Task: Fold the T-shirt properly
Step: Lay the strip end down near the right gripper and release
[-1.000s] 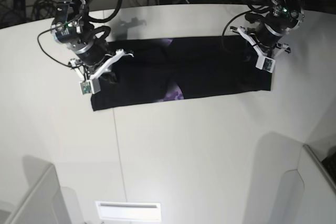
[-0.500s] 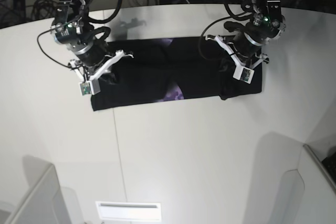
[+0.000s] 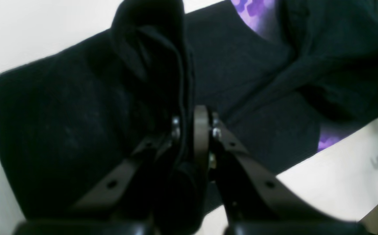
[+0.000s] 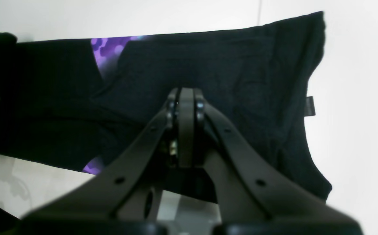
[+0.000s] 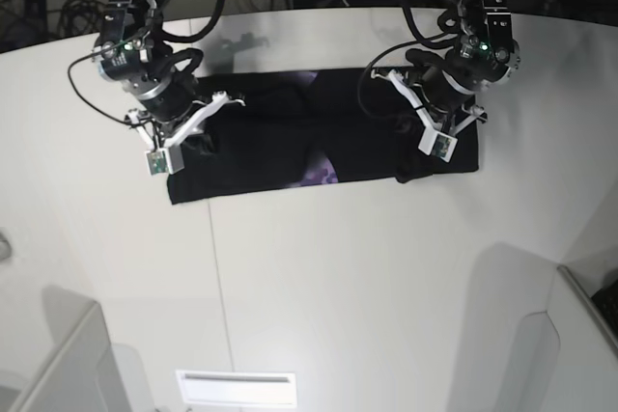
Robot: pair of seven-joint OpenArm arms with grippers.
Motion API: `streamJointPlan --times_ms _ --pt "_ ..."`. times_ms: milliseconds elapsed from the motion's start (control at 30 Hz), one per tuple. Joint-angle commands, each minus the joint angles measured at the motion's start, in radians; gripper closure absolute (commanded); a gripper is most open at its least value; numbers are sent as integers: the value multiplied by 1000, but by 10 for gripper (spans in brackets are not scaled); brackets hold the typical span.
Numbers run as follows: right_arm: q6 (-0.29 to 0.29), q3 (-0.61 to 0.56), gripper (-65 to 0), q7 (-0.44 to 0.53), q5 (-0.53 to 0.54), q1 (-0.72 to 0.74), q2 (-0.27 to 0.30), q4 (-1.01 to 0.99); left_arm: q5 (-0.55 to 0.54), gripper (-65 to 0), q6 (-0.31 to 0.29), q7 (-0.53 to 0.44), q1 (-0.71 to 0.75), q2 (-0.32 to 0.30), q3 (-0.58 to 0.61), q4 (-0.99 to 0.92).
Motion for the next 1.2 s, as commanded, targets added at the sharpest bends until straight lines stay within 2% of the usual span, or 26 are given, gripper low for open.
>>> streamJointPlan --times_ms 0,267,433,1167 --pt "0 2 0 23 10 7 0 19 -13 0 -3 -18 -9 -2 1 15" --pt "0 2 0 23 10 7 0 19 -7 0 -1 -18 -9 -2 56 14" --pt "0 2 0 23 10 6 0 19 -15 0 43 -18 -14 11 62 -22" --pt "0 2 0 23 10 6 0 19 -15 0 43 -18 -34 17 62 -61"
